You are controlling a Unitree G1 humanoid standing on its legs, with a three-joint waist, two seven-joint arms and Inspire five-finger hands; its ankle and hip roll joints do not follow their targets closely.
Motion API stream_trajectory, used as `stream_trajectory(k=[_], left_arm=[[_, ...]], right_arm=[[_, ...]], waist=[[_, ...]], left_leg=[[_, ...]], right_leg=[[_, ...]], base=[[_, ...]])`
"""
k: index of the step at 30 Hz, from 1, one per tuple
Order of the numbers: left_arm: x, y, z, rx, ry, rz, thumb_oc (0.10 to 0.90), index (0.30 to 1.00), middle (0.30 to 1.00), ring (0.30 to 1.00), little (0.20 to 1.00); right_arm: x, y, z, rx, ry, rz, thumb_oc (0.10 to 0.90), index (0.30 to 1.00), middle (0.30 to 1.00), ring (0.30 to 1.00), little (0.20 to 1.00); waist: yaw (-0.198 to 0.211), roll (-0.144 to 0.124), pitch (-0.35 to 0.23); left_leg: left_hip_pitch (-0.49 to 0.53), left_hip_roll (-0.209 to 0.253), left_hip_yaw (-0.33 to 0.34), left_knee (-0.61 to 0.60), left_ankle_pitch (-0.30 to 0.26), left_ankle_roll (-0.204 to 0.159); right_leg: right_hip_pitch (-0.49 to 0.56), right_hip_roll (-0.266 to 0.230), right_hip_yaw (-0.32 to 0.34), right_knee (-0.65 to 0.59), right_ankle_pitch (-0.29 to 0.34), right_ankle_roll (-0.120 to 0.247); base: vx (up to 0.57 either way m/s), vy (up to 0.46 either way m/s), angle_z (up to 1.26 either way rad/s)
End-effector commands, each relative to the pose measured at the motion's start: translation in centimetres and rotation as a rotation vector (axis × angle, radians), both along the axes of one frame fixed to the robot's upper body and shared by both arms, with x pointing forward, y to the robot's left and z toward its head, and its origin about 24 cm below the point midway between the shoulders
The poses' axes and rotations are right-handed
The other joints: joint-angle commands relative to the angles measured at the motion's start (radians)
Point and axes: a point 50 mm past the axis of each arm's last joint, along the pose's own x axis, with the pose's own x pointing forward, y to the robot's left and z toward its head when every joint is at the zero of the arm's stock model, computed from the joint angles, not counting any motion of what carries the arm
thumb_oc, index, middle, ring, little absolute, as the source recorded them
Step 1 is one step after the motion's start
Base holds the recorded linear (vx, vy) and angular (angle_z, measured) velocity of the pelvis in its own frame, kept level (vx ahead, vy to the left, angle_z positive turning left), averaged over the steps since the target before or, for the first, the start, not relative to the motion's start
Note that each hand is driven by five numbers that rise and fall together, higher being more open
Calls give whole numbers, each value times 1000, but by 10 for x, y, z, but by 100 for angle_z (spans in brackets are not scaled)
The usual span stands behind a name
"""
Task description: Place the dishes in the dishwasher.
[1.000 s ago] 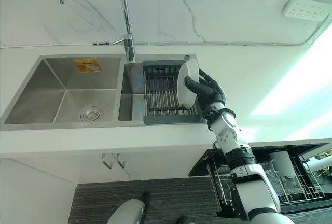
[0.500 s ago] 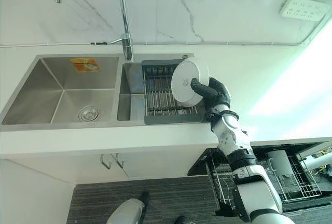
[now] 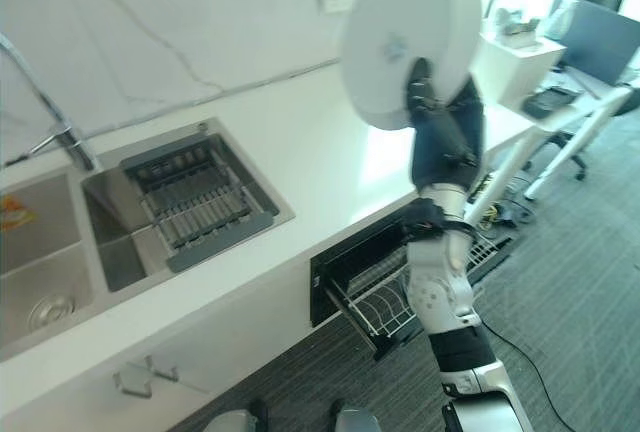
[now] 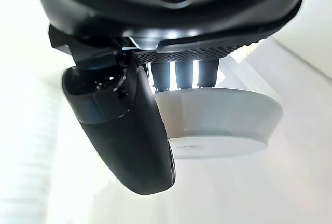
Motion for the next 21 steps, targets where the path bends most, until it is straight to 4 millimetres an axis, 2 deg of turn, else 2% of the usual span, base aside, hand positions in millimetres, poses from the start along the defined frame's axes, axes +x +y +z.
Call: stream_trajectory(k=[1,3,7,9,12,13,14,18,21], left_arm=[[-22,11,0,42,115,-49,800,900,900,900,900],[-22,9,0,46,108,-101,800,900,900,900,900],[-16,2,-2,37,93,-143,800,900,900,900,900],[-11,-7,-3,-22,103,-124,800,900,900,900,900],[-13,-10,-4,-26,110,-129,800,900,900,900,900],[-14,-10,-4,-32,115,-127,800,900,900,900,900],[-14,-10,-4,-38,118,-129,800,900,900,900,900],[-20,-13,-6,-41,132,-167,800,900,900,900,900],[-7,-11,-4,-13,126,-268,800,900,900,900,900]], right_arm=[[-12,-9,53,-90,-237,-37,400,300,300,300,300],[-17,-25,32,-59,-173,-47,400,300,300,300,300],[-37,-56,13,-54,-130,-179,400,300,300,300,300],[-47,-77,-13,-6,-16,-201,400,300,300,300,300],[-49,-83,-24,-88,38,-240,400,300,300,300,300],[-50,-84,-26,-198,79,-309,400,300,300,300,300],[-48,-85,-30,-219,118,-329,400,300,300,300,300],[-42,-91,-52,-200,225,-328,400,300,300,300,300],[-36,-90,-54,-227,267,-375,400,300,300,300,300]], waist=[[9,10,-42],[-18,11,-45],[-65,11,-53],[-100,11,-45],[-105,9,-46],[-102,8,-48],[-96,7,-47],[-77,3,-48],[-61,-1,-19]], left_leg=[[0,35,-44,40,-174,-14],[6,43,-31,40,-176,-13],[7,51,-9,40,-176,-18],[12,45,-5,40,-178,-15],[12,40,-2,40,-183,-15],[10,35,-5,40,-185,-18],[8,30,-8,40,-186,-17],[7,15,-19,40,-193,-8],[-20,8,-33,40,-185,2]], right_leg=[[37,-17,32,-12,-127,69],[34,-10,47,-12,-129,68],[23,-1,71,-12,-124,70],[22,7,88,-12,-123,63],[19,7,94,-12,-123,66],[16,6,94,-12,-122,69],[15,3,92,-12,-122,71],[20,-4,87,-12,-120,74],[5,-16,72,-12,-110,71]], base=[[-15,-14,-20],[9,-1,-32],[-15,5,-24],[-38,51,-18],[-5,62,-20],[1,49,-9],[19,52,-2],[61,28,-5],[-85,24,9]])
